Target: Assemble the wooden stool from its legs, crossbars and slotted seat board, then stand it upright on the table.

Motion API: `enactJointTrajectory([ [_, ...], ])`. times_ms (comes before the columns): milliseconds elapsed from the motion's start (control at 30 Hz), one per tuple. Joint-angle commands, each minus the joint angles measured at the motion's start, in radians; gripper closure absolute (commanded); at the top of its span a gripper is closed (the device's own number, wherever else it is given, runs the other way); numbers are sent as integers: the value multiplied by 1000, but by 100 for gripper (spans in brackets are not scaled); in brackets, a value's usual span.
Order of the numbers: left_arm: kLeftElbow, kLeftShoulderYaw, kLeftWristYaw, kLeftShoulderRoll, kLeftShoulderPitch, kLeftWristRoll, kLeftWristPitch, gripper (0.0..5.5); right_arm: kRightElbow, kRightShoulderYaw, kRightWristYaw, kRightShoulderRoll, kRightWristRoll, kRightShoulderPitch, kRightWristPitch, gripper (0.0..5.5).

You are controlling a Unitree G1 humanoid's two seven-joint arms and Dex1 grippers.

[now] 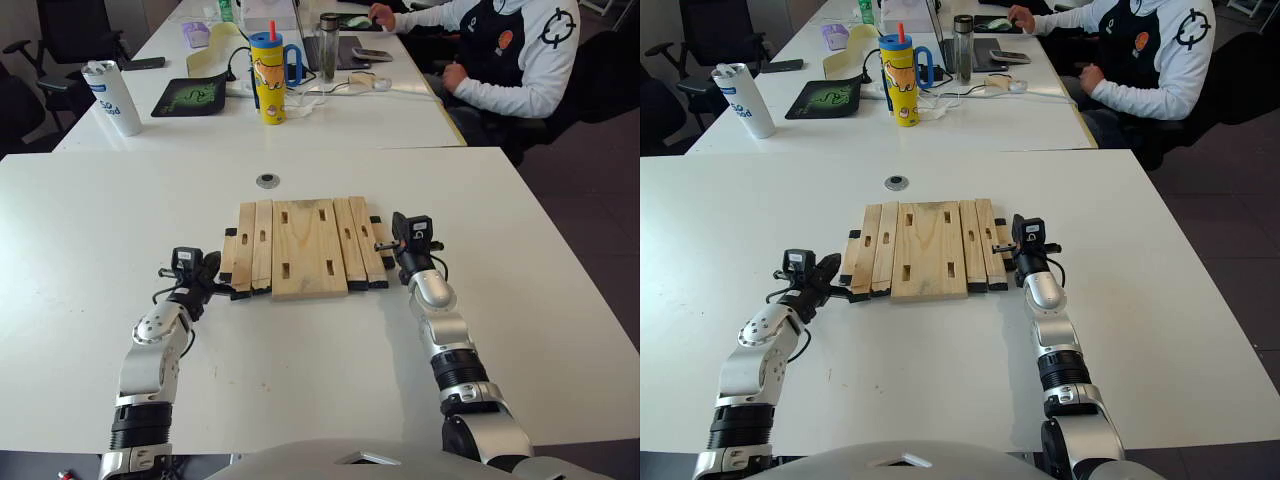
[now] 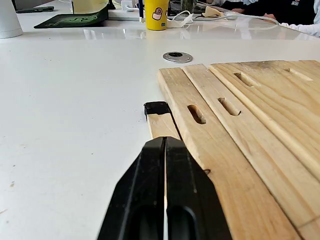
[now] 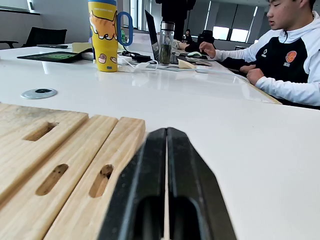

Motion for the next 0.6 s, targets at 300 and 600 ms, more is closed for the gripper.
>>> enactJointTrajectory([
  [300,49,-2,6,55,7,14,134,546,-3,2,7,-3,0,-30,11,550],
  [600,51,6,15,67,-6,26,114,546,4,2,10,-4,0,-37,10,550],
])
